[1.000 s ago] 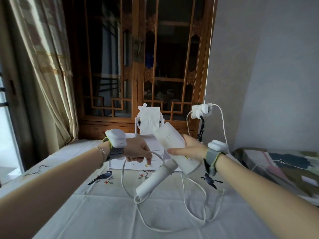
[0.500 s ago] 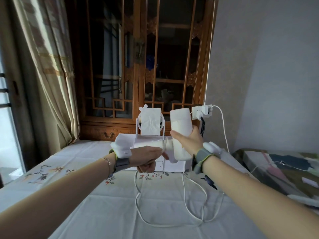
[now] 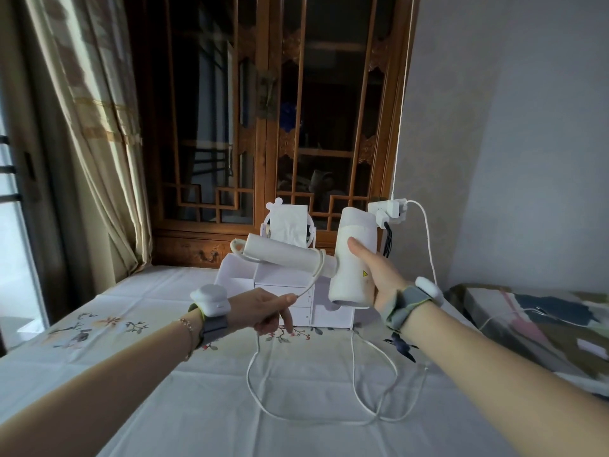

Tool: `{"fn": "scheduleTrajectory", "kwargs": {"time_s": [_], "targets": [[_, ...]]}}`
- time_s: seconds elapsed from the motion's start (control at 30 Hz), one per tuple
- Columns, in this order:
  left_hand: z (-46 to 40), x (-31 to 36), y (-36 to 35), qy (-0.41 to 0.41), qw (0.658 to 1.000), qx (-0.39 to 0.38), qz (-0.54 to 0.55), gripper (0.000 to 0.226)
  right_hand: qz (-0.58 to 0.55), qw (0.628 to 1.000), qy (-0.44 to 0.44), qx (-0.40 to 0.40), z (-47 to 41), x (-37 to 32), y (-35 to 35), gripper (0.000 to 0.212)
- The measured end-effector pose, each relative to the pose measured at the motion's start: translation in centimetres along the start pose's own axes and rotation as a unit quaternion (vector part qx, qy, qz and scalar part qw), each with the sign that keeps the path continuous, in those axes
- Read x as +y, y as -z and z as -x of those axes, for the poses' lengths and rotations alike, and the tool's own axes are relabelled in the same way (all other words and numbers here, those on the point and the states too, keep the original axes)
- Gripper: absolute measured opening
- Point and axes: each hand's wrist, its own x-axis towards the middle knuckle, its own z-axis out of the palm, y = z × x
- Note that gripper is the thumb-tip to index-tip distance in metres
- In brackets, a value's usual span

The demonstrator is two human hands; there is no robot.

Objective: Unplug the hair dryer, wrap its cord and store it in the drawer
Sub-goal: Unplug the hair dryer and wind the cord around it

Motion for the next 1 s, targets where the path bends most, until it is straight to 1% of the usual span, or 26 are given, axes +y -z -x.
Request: {"fn": "scheduleTrajectory", "kwargs": {"time_s": [0.03,0.13,0.17,0.23,0.3,0.33,0.37,0.4,0.47,0.57,0.63,0.67,0.77,0.8,0.87,0.9,1.0], "targets": [[0.1,-0.2,0.3,0.002,1.000,0.006,-0.003,0.053,0.000,1.000,0.000,-0.013,-0.1,0.1,0.3,0.031],[0.0,-0.8,1.3,0.015,0.998,0.018,-0.055,0.052,0.009,0.999,-0.001,-0.039,-0.2,0.3,0.9,0.049],[0.0,-1.1,1.5,0.020,0.997,0.022,-0.071,0.053,0.016,0.999,-0.002,-0.046,-0.3,0.3,1.1,0.052],[-0.4,-1.9,2.2,0.010,0.998,0.026,-0.064,0.052,0.033,0.998,0.001,-0.060,-0.1,0.2,1.4,0.046],[-1.0,-2.5,3.0,0.016,0.998,0.031,-0.058,0.034,0.060,0.995,0.005,-0.084,0.0,0.1,1.5,0.035],[-1.2,-2.4,3.3,0.036,0.994,0.030,-0.096,0.025,0.084,0.992,0.008,-0.098,0.2,0.0,1.5,0.028],[-1.3,-1.9,3.5,0.057,0.988,0.038,-0.142,0.025,0.112,0.987,0.011,-0.113,0.3,0.0,1.5,0.020],[-1.4,-1.5,3.6,0.049,0.981,0.053,-0.179,0.032,0.138,0.983,0.012,-0.124,0.5,0.0,1.4,0.015],[-1.5,-0.6,3.6,0.044,0.978,0.041,-0.201,0.043,0.177,0.975,0.014,-0.136,0.6,0.2,1.1,0.017],[-1.6,0.2,3.4,0.064,0.975,0.025,-0.211,0.044,0.223,0.962,0.020,-0.159,0.9,0.1,0.9,0.023],[-1.7,0.5,3.4,0.079,0.973,0.024,-0.216,0.044,0.288,0.939,0.032,-0.185,0.9,-0.1,0.7,0.025],[-1.7,0.8,3.3,0.080,0.970,0.021,-0.228,0.044,0.328,0.923,0.039,-0.195,0.9,-0.2,0.5,0.030],[-2.1,1.5,2.5,0.086,0.964,0.011,-0.253,0.043,0.447,0.868,0.068,-0.204,1.0,-0.3,-0.3,0.064],[-2.2,1.7,2.0,0.085,0.961,0.013,-0.264,0.042,0.486,0.846,0.081,-0.204,1.0,-0.4,-0.6,0.072],[-2.3,2.1,1.4,0.081,0.959,0.022,-0.272,0.040,0.549,0.806,0.103,-0.193,1.2,-0.4,-1.1,0.076],[-2.3,2.3,1.2,0.077,0.960,0.026,-0.268,0.040,0.570,0.794,0.114,-0.178,1.2,-0.4,-1.3,0.076],[-2.2,2.9,1.0,0.061,0.969,0.043,-0.235,0.038,0.611,0.773,0.132,-0.104,1.4,-0.1,-1.2,0.073]]}}
